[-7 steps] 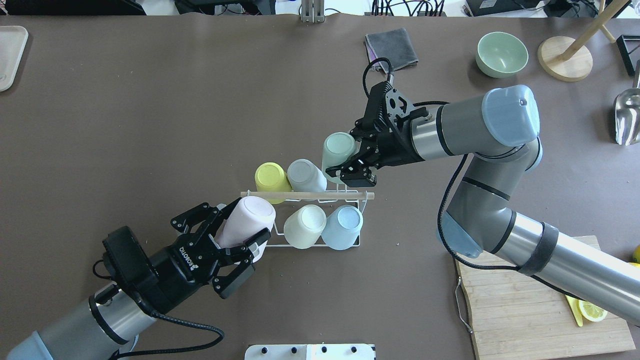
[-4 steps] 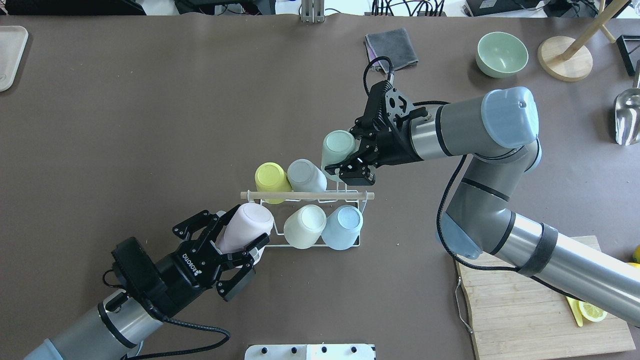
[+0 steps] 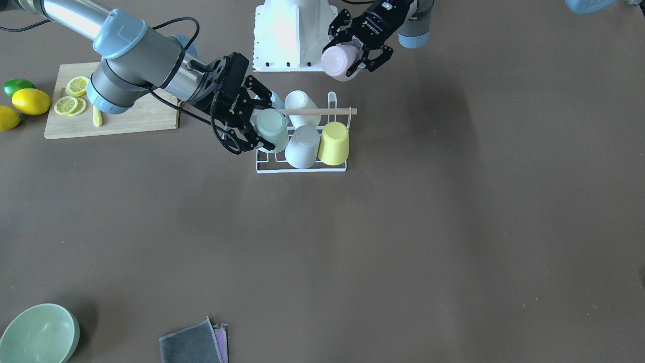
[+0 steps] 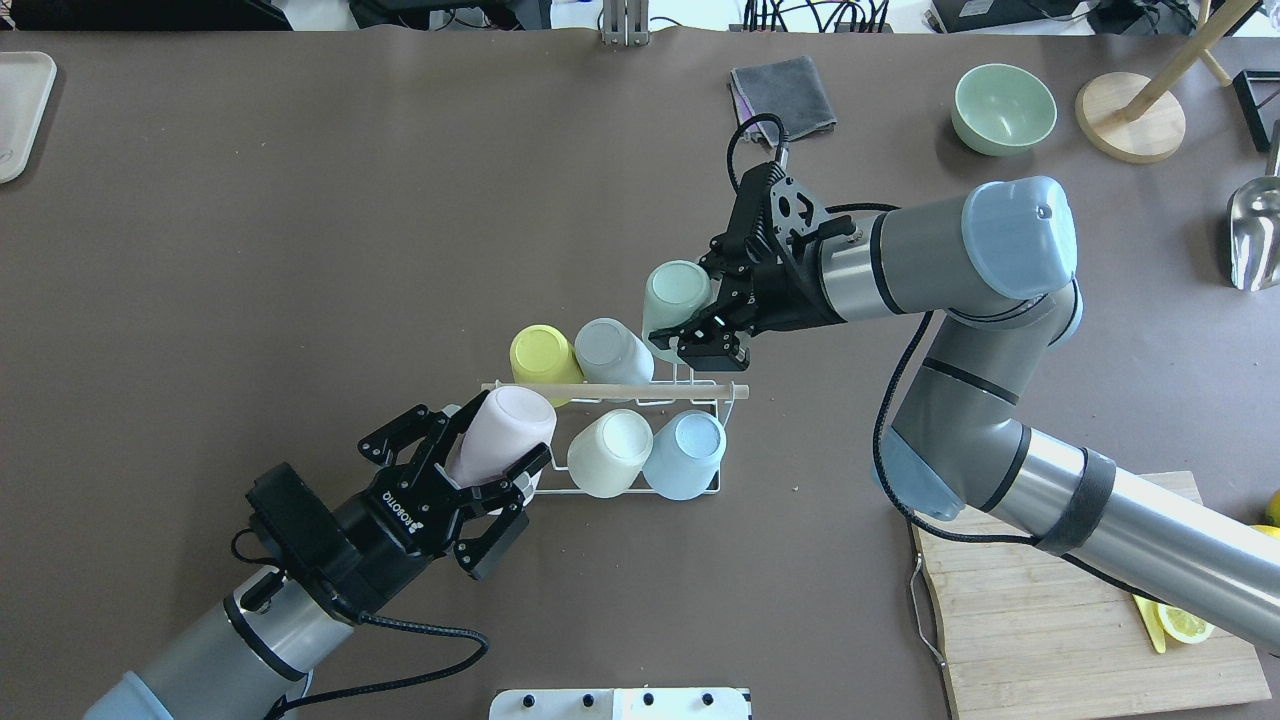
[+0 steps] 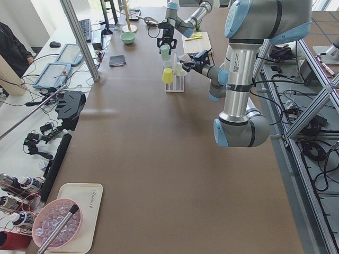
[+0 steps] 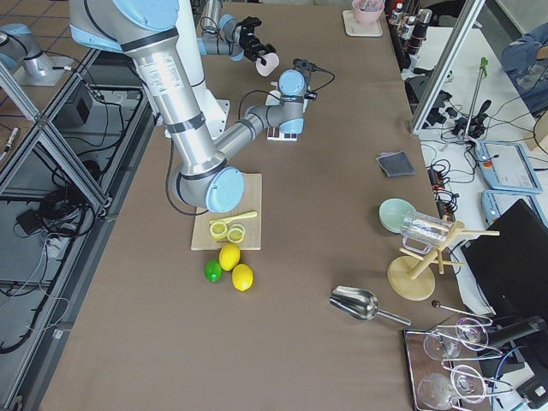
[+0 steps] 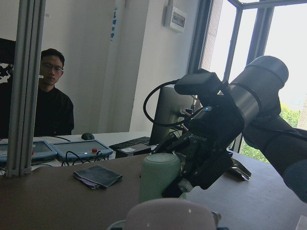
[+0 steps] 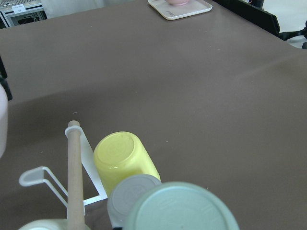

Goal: Place cup on cup holder

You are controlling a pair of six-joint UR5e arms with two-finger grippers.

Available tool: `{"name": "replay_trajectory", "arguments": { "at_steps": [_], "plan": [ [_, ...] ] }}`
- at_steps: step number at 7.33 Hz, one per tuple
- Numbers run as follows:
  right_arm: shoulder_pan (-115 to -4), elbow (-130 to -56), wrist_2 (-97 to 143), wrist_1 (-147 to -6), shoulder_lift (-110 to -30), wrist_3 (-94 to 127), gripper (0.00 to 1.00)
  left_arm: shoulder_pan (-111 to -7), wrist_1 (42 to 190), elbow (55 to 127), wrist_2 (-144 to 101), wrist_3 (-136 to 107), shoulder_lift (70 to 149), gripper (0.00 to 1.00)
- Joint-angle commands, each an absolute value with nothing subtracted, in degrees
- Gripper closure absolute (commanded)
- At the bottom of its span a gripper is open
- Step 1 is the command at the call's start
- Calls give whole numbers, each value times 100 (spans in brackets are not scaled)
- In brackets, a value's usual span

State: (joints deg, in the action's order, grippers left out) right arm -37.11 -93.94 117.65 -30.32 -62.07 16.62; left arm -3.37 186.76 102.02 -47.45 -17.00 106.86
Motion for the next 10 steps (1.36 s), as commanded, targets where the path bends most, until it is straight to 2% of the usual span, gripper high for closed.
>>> {"name": "replay_trajectory", "arguments": {
  "at_steps": [1, 3, 4, 5, 10],
  "plan": [
    [-3700, -9404, 11689, -3015, -6231, 1914, 66, -413, 18659, 9995, -4737, -1696, 10915, 100],
    [-3700, -9413, 11689, -3015, -6240, 1916, 45, -439, 18659, 9783, -4737, -1696, 11117, 100],
    [-3700, -9413, 11689, -3015, -6240, 1916, 7, -526, 18650, 9739, -4746, -1688, 11196, 100],
    [-3700, -9422, 11689, -3015, -6249, 1916, 0, -588, 18563, 9703, -4746, -1696, 11197, 100],
    [-3691, -9422, 11681, -3015, -6240, 1916, 0, -589, 18571, 9440, -4755, -1696, 11206, 100]
  ]
}}
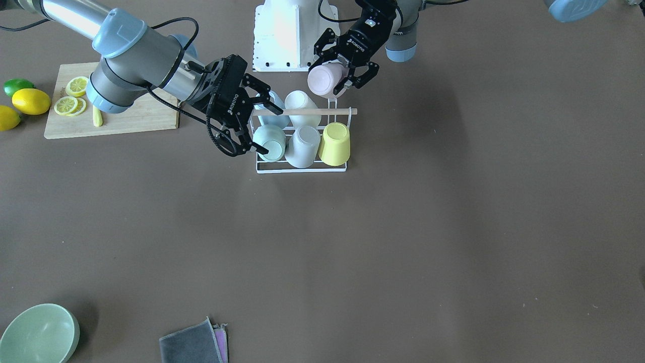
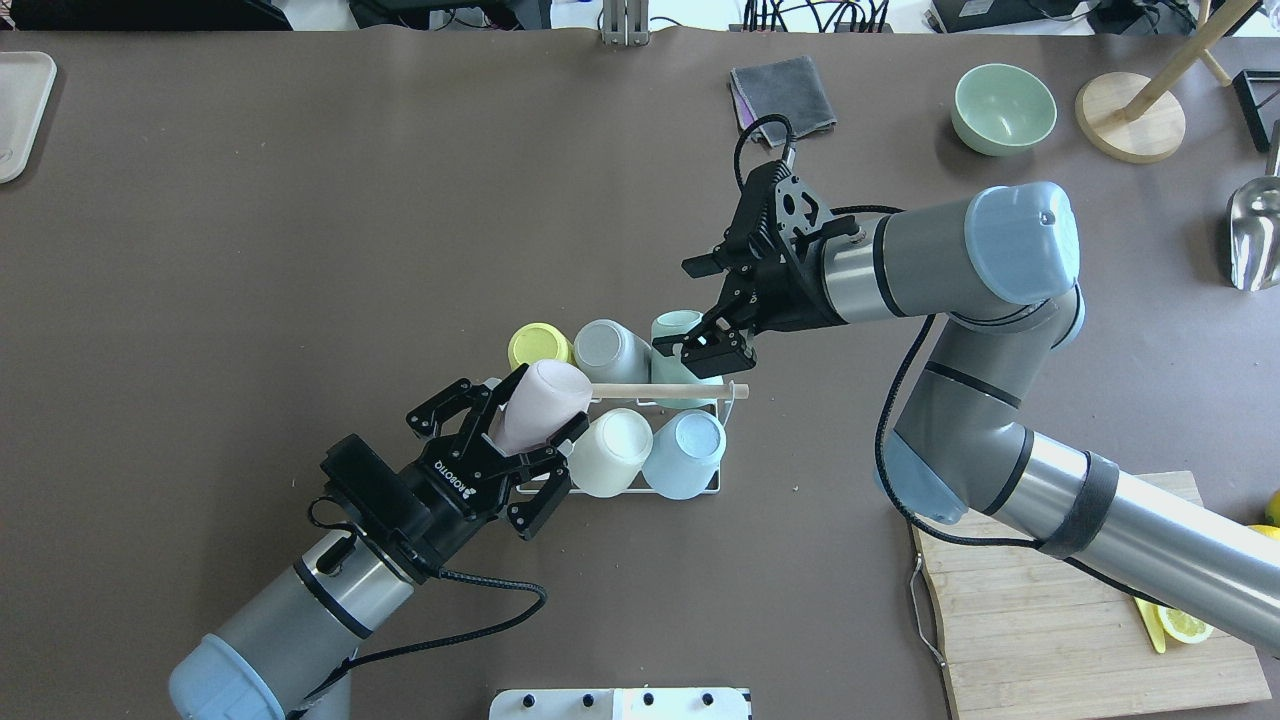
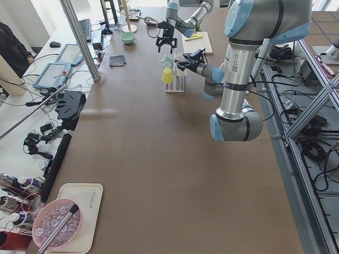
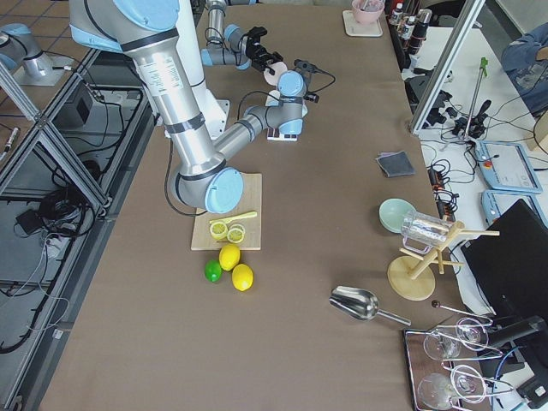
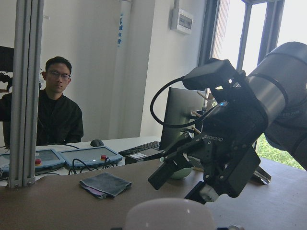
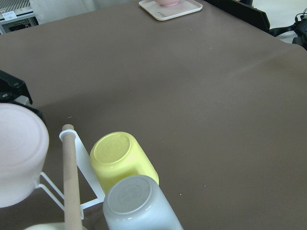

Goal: Place cup on cup holder

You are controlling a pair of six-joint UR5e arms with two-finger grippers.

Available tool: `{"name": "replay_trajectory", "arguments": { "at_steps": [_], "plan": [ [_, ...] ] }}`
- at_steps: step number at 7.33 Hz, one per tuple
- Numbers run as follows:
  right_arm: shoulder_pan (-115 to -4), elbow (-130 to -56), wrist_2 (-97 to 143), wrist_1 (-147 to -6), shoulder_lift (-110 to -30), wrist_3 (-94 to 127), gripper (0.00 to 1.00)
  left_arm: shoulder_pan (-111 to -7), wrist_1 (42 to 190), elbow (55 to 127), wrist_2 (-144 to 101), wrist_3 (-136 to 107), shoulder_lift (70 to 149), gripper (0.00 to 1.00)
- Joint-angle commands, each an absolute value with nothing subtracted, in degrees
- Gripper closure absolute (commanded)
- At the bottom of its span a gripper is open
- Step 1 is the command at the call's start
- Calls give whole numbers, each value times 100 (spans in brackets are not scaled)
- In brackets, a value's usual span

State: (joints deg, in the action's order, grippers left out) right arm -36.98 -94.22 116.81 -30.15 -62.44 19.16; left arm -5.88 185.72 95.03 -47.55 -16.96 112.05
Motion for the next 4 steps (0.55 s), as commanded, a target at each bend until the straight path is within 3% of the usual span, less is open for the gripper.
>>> {"name": "replay_trajectory", "arguments": {
  "at_steps": [1, 4],
  "plan": [
    [-3691, -9422, 11681, -3006, -6249, 1890, 0, -589, 18571, 9413, -4755, -1696, 11206, 100],
    [-3700, -9431, 11602, -3015, -6249, 1916, 0, -580, 18571, 9343, -4764, -1696, 11206, 100]
  ]
}}
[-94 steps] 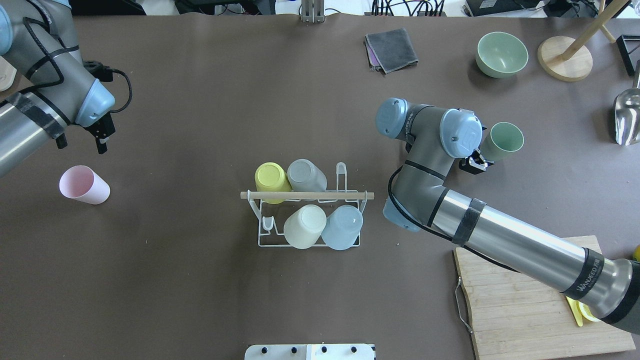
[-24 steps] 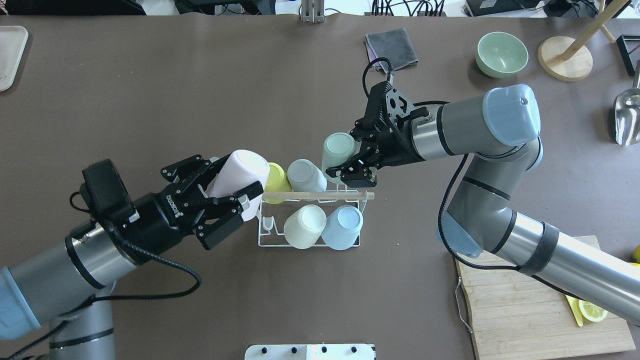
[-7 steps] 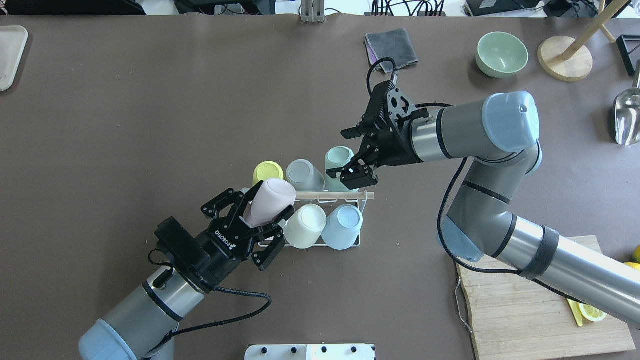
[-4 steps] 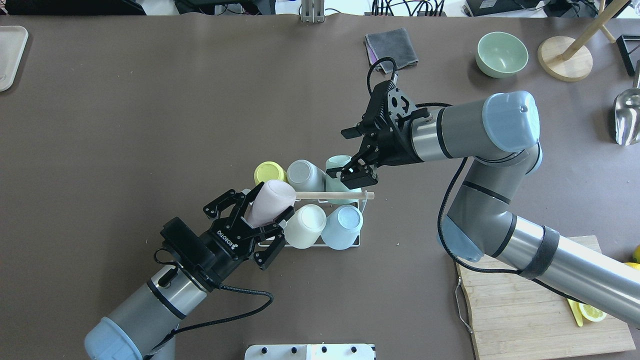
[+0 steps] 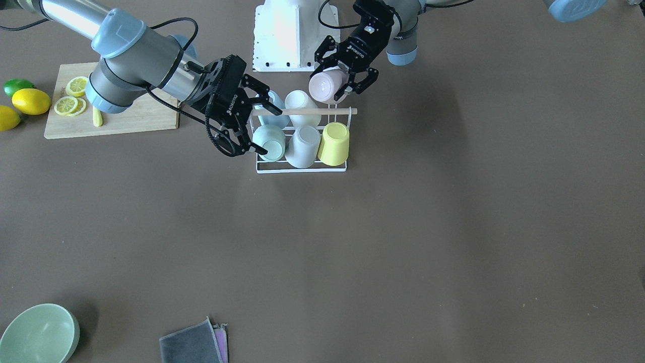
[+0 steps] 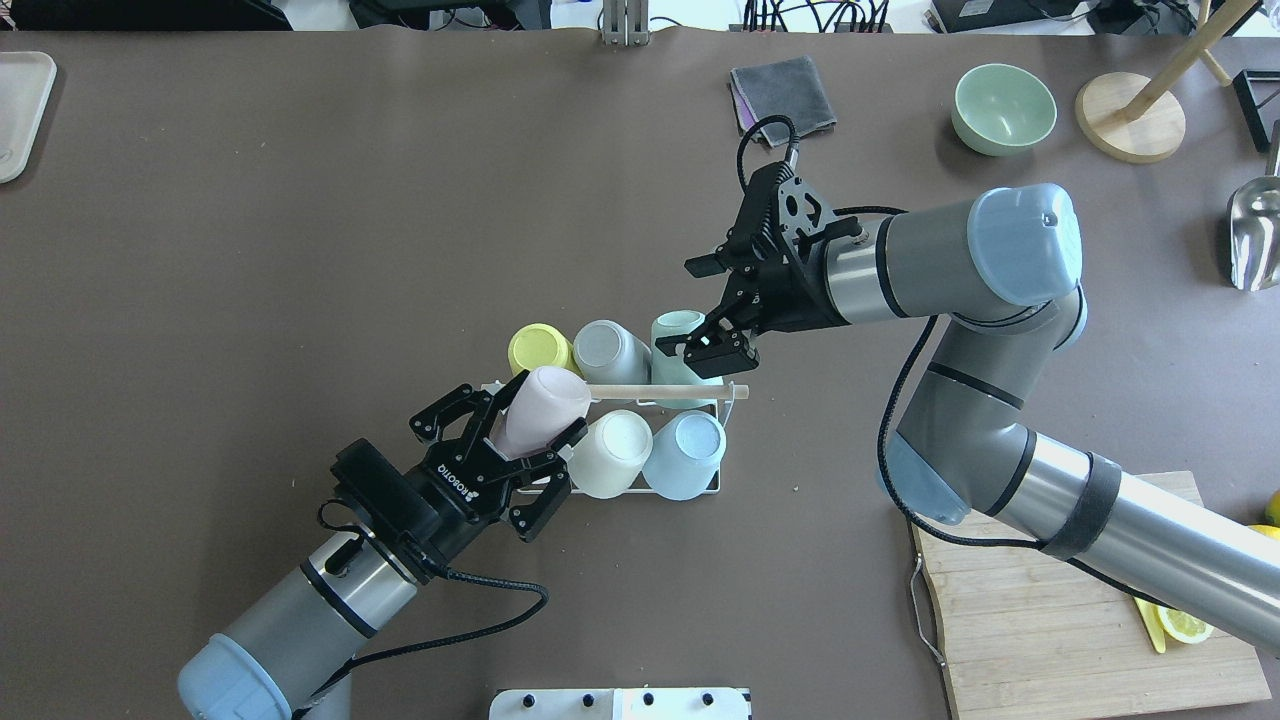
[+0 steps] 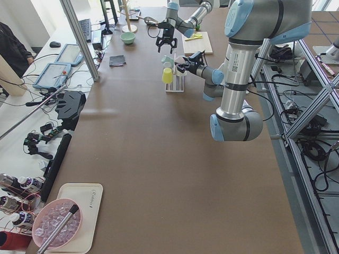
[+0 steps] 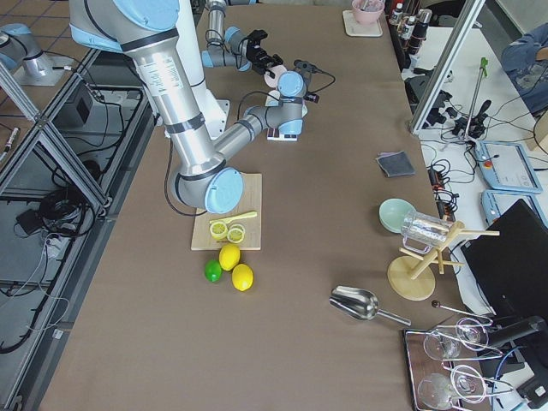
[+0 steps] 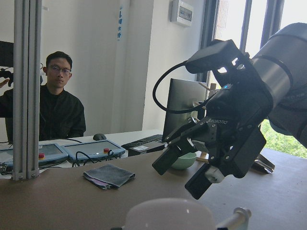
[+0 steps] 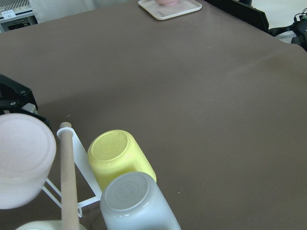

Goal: Place cup on cup holder

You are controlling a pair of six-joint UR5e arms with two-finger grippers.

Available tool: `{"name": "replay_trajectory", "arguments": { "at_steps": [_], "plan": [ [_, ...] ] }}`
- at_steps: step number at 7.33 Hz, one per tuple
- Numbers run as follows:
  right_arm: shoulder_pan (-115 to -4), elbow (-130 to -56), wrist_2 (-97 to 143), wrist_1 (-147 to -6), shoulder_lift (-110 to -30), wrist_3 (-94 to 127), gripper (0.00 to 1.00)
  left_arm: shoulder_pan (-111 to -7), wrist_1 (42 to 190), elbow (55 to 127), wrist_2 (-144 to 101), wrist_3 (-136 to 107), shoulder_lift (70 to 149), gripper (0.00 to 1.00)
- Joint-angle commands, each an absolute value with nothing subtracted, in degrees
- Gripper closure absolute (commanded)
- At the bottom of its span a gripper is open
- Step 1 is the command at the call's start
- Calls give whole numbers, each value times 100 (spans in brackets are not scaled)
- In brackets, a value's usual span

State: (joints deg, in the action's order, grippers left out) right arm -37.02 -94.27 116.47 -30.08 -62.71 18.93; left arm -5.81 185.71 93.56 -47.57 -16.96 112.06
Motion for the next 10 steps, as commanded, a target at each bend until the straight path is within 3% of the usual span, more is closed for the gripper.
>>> {"name": "replay_trajectory", "arguments": {
  "at_steps": [1, 3, 4, 7, 10],
  "plan": [
    [-3779, -9509, 11645, -3058, -6240, 1933, 0, -580, 18571, 9334, -4764, -1696, 11206, 100],
    [-3884, -9580, 11750, -3155, -6231, 2248, 0, -580, 18589, 9229, -4746, -1191, 11206, 48],
    [-4067, -9806, 11995, -3686, -6205, 2250, 0, -580, 18624, 9229, -4746, -1100, 11206, 3],
    [-4445, -10948, 12487, -5820, -6143, 2189, 0, -580, 18677, 9246, -4746, -1107, 11206, 2],
    [-5647, -11232, 13471, -7326, -6240, 2171, 0, -798, 18633, 9649, -4859, -1107, 11197, 2]
  ]
}}
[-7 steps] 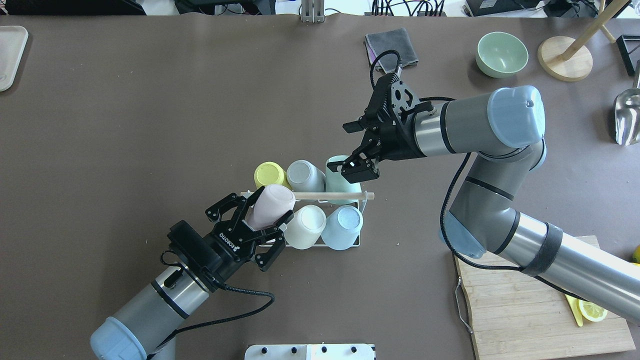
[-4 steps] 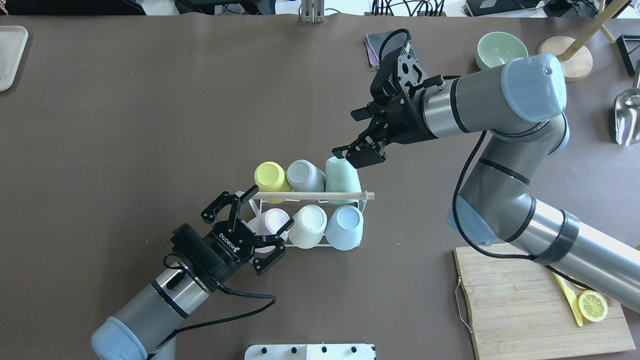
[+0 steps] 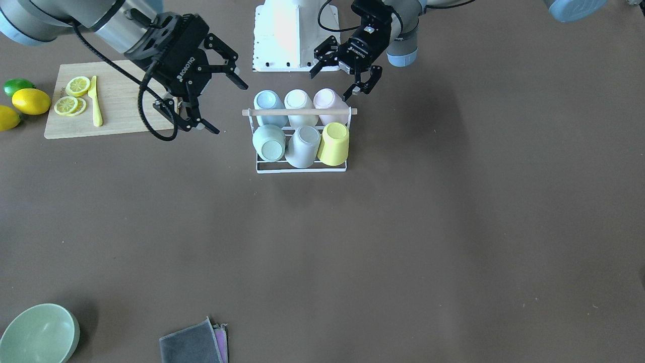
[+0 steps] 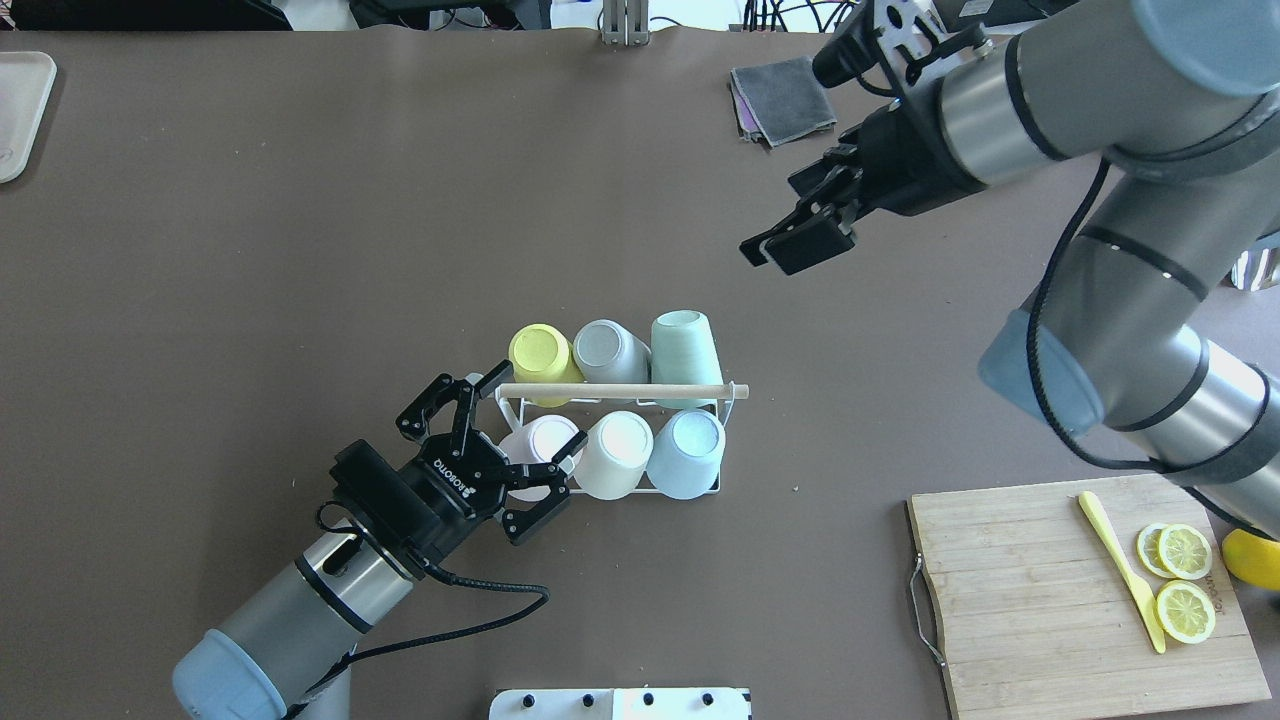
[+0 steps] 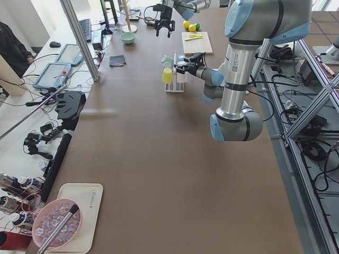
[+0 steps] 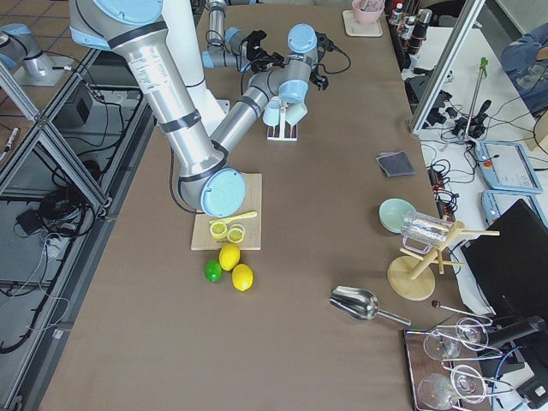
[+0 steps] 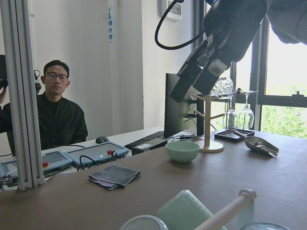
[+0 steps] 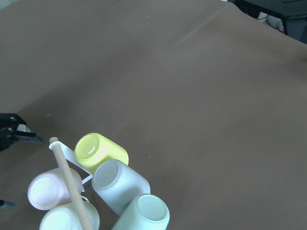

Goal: Place cup on cup holder

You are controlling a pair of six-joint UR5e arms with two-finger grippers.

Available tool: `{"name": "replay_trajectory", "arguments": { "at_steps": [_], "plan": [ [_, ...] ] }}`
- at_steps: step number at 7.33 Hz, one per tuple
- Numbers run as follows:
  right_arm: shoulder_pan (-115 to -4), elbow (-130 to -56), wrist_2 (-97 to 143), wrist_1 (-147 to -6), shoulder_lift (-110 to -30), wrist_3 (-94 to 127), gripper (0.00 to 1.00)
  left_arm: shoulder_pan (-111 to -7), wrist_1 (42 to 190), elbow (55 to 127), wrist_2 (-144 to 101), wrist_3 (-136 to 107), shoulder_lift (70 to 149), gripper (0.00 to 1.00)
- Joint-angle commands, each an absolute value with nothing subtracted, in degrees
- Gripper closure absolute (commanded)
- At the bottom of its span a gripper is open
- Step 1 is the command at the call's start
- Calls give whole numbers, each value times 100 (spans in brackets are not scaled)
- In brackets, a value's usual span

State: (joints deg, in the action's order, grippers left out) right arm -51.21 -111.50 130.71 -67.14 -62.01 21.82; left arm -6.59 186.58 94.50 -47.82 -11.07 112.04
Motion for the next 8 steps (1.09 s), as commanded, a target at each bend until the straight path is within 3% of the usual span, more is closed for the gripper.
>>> {"name": "replay_trajectory", "arguments": {
  "at_steps": [1, 3, 8],
  "plan": [
    [-5921, -11433, 13508, -7826, -6414, 2171, 0, -1061, 18537, 9772, -5252, -1134, 11197, 2],
    [-6466, -11540, 13326, -8532, -6940, 2136, 0, -1623, 17609, 10474, -5991, -1160, 11154, 2],
    [-8337, -11444, 13428, -8587, -8926, 1055, 0, -3881, 15553, 10415, -8699, -3013, 10943, 2]
  ]
}}
